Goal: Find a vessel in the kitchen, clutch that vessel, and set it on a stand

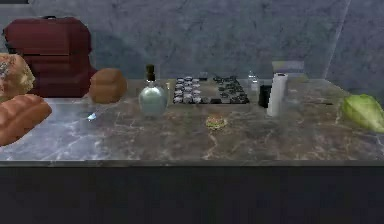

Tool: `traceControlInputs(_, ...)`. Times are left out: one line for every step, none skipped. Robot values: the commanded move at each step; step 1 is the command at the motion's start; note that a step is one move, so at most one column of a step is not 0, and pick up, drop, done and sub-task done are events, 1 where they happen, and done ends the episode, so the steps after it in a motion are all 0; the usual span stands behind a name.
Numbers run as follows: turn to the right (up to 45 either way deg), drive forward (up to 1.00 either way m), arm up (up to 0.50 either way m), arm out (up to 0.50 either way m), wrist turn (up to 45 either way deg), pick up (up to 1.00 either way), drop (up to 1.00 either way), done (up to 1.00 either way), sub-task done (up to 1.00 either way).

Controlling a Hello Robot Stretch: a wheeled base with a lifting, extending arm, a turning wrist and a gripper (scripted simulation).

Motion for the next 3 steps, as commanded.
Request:
traceControlInputs(-45.0, 0.00, 0.00, 0.00, 0.0, 0.00, 0.00, 0.00, 0.00)
traceControlInputs(-21.0, 0.00, 0.00, 0.00, 0.0, 0.00, 0.00, 0.00, 0.00)
traceControlInputs(-3.0, 0.00, 0.00, 0.00, 0.0, 0.00, 0.00, 0.00, 0.00)
